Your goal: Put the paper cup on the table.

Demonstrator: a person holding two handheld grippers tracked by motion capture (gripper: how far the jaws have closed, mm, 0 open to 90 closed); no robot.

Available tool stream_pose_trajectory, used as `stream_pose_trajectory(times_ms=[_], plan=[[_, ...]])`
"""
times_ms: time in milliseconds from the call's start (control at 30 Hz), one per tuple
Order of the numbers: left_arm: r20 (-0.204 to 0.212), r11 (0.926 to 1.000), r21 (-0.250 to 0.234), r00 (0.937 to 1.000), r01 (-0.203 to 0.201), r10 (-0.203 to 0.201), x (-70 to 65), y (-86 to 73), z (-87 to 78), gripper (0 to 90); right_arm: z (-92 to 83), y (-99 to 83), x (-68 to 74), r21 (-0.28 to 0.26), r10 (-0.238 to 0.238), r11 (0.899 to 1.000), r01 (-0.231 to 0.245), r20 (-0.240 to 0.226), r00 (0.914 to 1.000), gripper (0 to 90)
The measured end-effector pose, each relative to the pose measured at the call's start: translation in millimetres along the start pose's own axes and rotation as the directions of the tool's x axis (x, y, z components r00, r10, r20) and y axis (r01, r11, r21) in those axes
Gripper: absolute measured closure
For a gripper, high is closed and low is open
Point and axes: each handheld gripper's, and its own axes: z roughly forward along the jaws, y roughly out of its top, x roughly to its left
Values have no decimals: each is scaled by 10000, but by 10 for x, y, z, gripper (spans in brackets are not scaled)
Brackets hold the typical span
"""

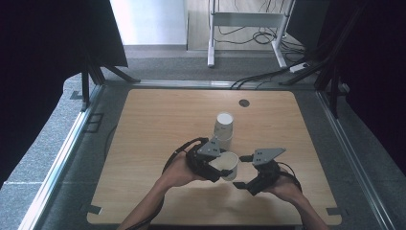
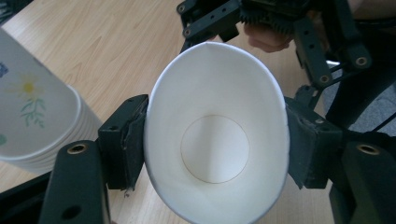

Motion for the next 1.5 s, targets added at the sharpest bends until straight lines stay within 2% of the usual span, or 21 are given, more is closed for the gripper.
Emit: stream_pose_trajectory(times_ms=[133, 533, 633, 867, 1167, 1300, 1333, 1367, 1467, 1500], plan=[[-270, 9996, 215, 9995, 187, -181, 26, 16, -6, 305, -8, -10, -3, -3, 133, 9999, -133, 242, 9996, 1], [-931, 9960, 861, 9955, 235, -154, 76, 43, -56, 305, -47, -49, -24, -112, 374, 9993, -367, 639, 9973, 0], [-1144, 9932, 1139, 9934, 244, -113, 113, 42, -82, 305, -55, -65, -32, -102, 418, 9991, -411, 735, 9964, 0], [-1535, 9903, 1317, 9879, 439, -233, 157, 41, -138, 305, -62, -78, -44, -20, 406, 9992, -405, 860, 9955, 0], [-2299, 9806, 1566, 9699, 1181, -801, 292, -32, -227, 304, -63, -119, -64, 128, 469, 9987, -485, 1036, 9935, 0], [-2623, 9732, 1811, 9607, 1415, -908, 348, -73, -253, 303, -52, -137, -69, 218, 473, 9985, -499, 1061, 9932, 0], [-2623, 9732, 1811, 9607, 1415, -908, 348, -73, -253, 303, -49, -141, -70, 253, 463, 9985, -493, 1067, 9932, 0], [-2753, 9705, 1915, 9571, 1464, -901, 372, -94, -268, 303, -47, -145, -71, 298, 442, 9984, -477, 1075, 9932, 1], [-2930, 9676, 1948, 9510, 1605, -988, 405, -133, -285, 303, -40, -156, -71, 358, 416, 9983, -458, 1104, 9930, 5], [-2930, 9676, 1948, 9510, 1605, -988, 405, -133, -285, 302, -40, -156, -71, 358, 416, 9983, -458, 1104, 9930, 5]])
